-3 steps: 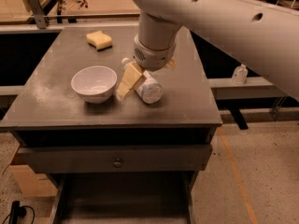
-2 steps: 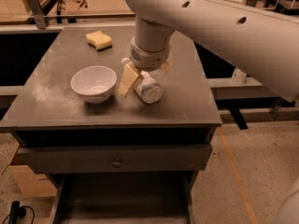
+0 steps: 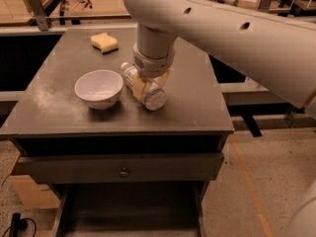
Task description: Place blue plastic bottle into middle drawer
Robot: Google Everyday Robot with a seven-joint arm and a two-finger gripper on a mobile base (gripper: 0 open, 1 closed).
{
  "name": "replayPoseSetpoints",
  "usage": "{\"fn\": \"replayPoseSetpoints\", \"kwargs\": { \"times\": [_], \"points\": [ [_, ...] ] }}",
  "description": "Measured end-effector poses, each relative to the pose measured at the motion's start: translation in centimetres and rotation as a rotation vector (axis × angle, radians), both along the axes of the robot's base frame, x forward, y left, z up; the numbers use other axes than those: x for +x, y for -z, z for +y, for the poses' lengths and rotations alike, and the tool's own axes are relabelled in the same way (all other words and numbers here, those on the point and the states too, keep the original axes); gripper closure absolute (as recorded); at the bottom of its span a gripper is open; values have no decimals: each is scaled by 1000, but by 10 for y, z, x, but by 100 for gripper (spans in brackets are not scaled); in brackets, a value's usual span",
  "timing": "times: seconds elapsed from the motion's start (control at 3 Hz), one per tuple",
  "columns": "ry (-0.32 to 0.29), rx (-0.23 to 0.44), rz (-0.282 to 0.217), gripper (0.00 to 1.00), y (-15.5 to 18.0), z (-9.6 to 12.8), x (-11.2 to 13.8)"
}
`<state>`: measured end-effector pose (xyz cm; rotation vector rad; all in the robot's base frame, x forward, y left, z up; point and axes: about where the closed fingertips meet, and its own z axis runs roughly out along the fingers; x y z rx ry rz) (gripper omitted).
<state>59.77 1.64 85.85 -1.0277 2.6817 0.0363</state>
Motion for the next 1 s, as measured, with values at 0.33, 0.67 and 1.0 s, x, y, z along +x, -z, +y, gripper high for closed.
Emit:
{"fn": "replayPoseSetpoints", "kwargs": {
  "times": [0.33, 0.67, 1.0],
  "points": [
    [-28, -9, 9, 88, 1, -16, -2],
    [-44, 10, 24, 100, -17, -63, -14],
    [-61, 40, 29, 100, -37, -128, -36]
  ]
}}
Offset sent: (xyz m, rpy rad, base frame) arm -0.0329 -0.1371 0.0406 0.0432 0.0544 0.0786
